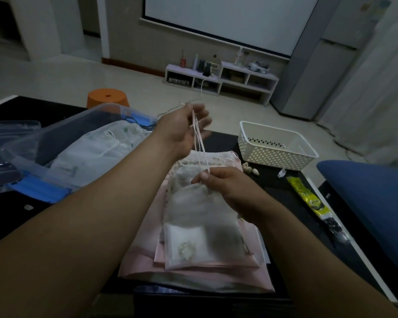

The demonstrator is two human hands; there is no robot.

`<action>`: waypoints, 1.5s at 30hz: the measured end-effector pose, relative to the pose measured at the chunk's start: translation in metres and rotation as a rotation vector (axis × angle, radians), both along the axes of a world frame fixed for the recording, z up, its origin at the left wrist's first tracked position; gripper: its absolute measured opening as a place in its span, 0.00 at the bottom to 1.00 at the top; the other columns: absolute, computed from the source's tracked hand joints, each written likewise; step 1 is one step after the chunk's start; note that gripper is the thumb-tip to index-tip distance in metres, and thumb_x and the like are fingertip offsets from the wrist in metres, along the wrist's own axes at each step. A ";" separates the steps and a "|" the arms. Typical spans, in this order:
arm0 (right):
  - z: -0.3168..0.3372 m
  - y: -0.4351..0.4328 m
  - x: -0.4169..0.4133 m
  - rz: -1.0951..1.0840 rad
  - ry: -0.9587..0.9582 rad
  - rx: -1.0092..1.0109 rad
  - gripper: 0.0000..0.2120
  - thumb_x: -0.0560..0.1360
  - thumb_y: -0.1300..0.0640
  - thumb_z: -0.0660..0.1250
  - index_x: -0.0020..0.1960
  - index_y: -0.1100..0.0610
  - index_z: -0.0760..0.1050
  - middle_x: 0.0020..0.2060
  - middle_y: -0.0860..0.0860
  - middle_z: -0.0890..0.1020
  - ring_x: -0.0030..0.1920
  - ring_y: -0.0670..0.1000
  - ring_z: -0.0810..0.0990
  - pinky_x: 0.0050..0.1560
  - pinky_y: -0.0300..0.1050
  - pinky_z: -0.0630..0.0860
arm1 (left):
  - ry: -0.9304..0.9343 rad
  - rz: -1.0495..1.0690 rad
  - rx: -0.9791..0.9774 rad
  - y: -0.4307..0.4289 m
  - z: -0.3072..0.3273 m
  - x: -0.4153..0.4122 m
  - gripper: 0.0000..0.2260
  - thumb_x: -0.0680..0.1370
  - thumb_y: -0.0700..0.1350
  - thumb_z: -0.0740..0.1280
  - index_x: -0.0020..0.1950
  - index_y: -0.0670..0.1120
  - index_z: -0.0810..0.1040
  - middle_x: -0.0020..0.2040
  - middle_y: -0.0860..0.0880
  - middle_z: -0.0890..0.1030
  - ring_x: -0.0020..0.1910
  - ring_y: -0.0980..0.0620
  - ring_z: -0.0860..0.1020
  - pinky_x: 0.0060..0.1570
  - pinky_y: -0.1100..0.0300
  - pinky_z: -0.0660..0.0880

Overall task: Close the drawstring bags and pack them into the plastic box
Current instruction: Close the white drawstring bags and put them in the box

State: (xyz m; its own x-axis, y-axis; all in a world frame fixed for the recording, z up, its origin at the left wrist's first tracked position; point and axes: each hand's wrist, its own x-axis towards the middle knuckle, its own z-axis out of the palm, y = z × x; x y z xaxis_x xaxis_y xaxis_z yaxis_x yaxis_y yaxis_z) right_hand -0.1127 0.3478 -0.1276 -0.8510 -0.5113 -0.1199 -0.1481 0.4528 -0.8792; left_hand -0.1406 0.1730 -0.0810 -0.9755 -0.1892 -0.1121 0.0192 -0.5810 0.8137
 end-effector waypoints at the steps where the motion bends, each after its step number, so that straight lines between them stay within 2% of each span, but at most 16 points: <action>1: -0.002 0.003 -0.002 -0.045 -0.042 -0.027 0.15 0.86 0.51 0.63 0.52 0.53 0.88 0.48 0.50 0.88 0.51 0.55 0.84 0.54 0.50 0.79 | -0.069 -0.008 -0.346 0.000 -0.004 0.001 0.17 0.87 0.53 0.59 0.69 0.44 0.75 0.64 0.44 0.79 0.62 0.44 0.79 0.63 0.44 0.77; 4: -0.008 0.007 -0.008 -0.181 -0.162 -0.095 0.15 0.85 0.52 0.65 0.48 0.55 0.88 0.46 0.55 0.88 0.51 0.60 0.85 0.56 0.56 0.81 | -0.209 -0.021 -1.176 0.001 -0.018 0.011 0.25 0.84 0.58 0.64 0.77 0.46 0.69 0.72 0.44 0.75 0.67 0.42 0.76 0.64 0.43 0.76; 7: -0.009 0.010 -0.011 -0.254 -0.188 -0.068 0.14 0.84 0.53 0.66 0.48 0.57 0.88 0.49 0.58 0.88 0.54 0.60 0.86 0.62 0.60 0.80 | -0.236 -0.138 -1.476 0.006 -0.036 0.020 0.22 0.83 0.59 0.62 0.57 0.42 0.82 0.52 0.43 0.85 0.50 0.44 0.83 0.54 0.49 0.81; 9: -0.010 0.008 -0.012 -0.278 -0.192 -0.063 0.14 0.84 0.54 0.67 0.46 0.59 0.87 0.45 0.58 0.88 0.50 0.60 0.86 0.58 0.58 0.81 | -0.274 -0.252 -1.435 0.010 -0.051 0.025 0.26 0.81 0.63 0.60 0.52 0.41 0.84 0.46 0.44 0.86 0.48 0.43 0.84 0.53 0.49 0.81; 11: -0.010 0.006 -0.010 -0.280 -0.164 -0.026 0.14 0.82 0.56 0.67 0.43 0.61 0.85 0.38 0.58 0.85 0.41 0.57 0.83 0.47 0.53 0.79 | -0.289 -0.313 -1.227 0.017 -0.060 0.030 0.25 0.81 0.62 0.62 0.52 0.42 0.85 0.46 0.45 0.86 0.46 0.45 0.84 0.49 0.51 0.81; 13: -0.009 0.003 -0.005 -0.266 -0.126 0.027 0.12 0.81 0.61 0.66 0.44 0.63 0.84 0.34 0.56 0.81 0.34 0.51 0.77 0.38 0.44 0.74 | -0.277 -0.311 -0.981 0.022 -0.065 0.036 0.17 0.81 0.54 0.67 0.50 0.41 0.86 0.42 0.47 0.86 0.38 0.48 0.81 0.38 0.58 0.76; 15: -0.008 0.004 -0.001 -0.262 -0.114 0.041 0.11 0.81 0.62 0.66 0.45 0.65 0.84 0.32 0.55 0.79 0.28 0.47 0.74 0.29 0.37 0.69 | -0.220 -0.237 -0.770 0.030 -0.067 0.042 0.09 0.80 0.44 0.70 0.44 0.40 0.85 0.38 0.45 0.83 0.36 0.50 0.79 0.36 0.62 0.75; 17: -0.007 0.005 0.001 -0.265 -0.121 0.002 0.12 0.82 0.59 0.67 0.45 0.64 0.84 0.32 0.56 0.80 0.29 0.47 0.75 0.31 0.37 0.70 | -0.175 -0.105 -0.596 0.037 -0.073 0.044 0.06 0.78 0.38 0.71 0.43 0.38 0.86 0.39 0.42 0.85 0.40 0.47 0.81 0.42 0.56 0.79; 19: -0.009 0.006 0.001 -0.311 -0.150 -0.104 0.13 0.82 0.55 0.69 0.46 0.61 0.86 0.39 0.59 0.86 0.39 0.53 0.84 0.43 0.46 0.79 | -0.171 0.007 -0.546 0.042 -0.079 0.045 0.08 0.79 0.38 0.69 0.43 0.39 0.86 0.41 0.41 0.86 0.40 0.47 0.82 0.45 0.53 0.81; 22: -0.013 0.007 -0.004 -0.431 -0.197 -0.259 0.10 0.82 0.55 0.69 0.49 0.57 0.88 0.47 0.54 0.89 0.54 0.56 0.87 0.61 0.54 0.81 | -0.189 0.136 -0.558 0.046 -0.082 0.046 0.10 0.81 0.42 0.68 0.44 0.40 0.85 0.42 0.43 0.87 0.40 0.50 0.81 0.45 0.56 0.79; 25: -0.018 0.004 -0.010 -0.439 -0.350 -0.434 0.13 0.85 0.53 0.64 0.59 0.59 0.85 0.52 0.54 0.89 0.60 0.57 0.85 0.67 0.59 0.78 | -0.176 0.169 -0.566 0.044 -0.086 0.045 0.09 0.82 0.44 0.68 0.46 0.42 0.85 0.43 0.47 0.87 0.43 0.52 0.81 0.47 0.56 0.78; 28: -0.018 0.003 -0.013 -0.393 -0.395 -0.456 0.15 0.85 0.55 0.62 0.55 0.58 0.87 0.44 0.51 0.87 0.54 0.54 0.84 0.62 0.56 0.80 | -0.053 0.178 -0.649 0.042 -0.082 0.046 0.09 0.82 0.46 0.69 0.46 0.44 0.85 0.43 0.45 0.86 0.42 0.53 0.80 0.47 0.55 0.78; 32: -0.008 0.004 -0.004 -0.212 -0.267 -0.205 0.17 0.84 0.63 0.61 0.39 0.57 0.82 0.29 0.46 0.80 0.37 0.48 0.75 0.43 0.44 0.74 | 0.151 0.059 -0.726 0.034 -0.064 0.046 0.08 0.82 0.40 0.69 0.50 0.35 0.83 0.44 0.36 0.83 0.37 0.56 0.79 0.36 0.67 0.76; 35: -0.004 0.002 -0.002 -0.128 -0.289 -0.171 0.11 0.81 0.66 0.58 0.44 0.56 0.75 0.26 0.42 0.79 0.33 0.43 0.73 0.36 0.39 0.70 | 0.165 -0.143 -0.713 0.025 -0.055 0.045 0.08 0.83 0.39 0.68 0.54 0.33 0.82 0.50 0.34 0.84 0.38 0.55 0.80 0.33 0.67 0.75; 40: -0.009 -0.012 0.001 -0.063 -0.232 -0.219 0.11 0.80 0.63 0.60 0.58 0.59 0.79 0.39 0.51 0.82 0.43 0.49 0.78 0.49 0.49 0.76 | 0.224 -0.166 -0.922 0.015 -0.053 0.044 0.08 0.84 0.42 0.67 0.53 0.39 0.84 0.46 0.45 0.87 0.43 0.54 0.84 0.41 0.63 0.80; 45: -0.014 -0.010 -0.003 -0.140 -0.251 -0.191 0.11 0.81 0.61 0.62 0.50 0.61 0.84 0.37 0.51 0.85 0.43 0.53 0.83 0.51 0.52 0.78 | 0.152 -0.203 -1.263 0.013 -0.070 0.042 0.20 0.87 0.56 0.56 0.48 0.45 0.81 0.44 0.47 0.83 0.47 0.47 0.80 0.57 0.43 0.76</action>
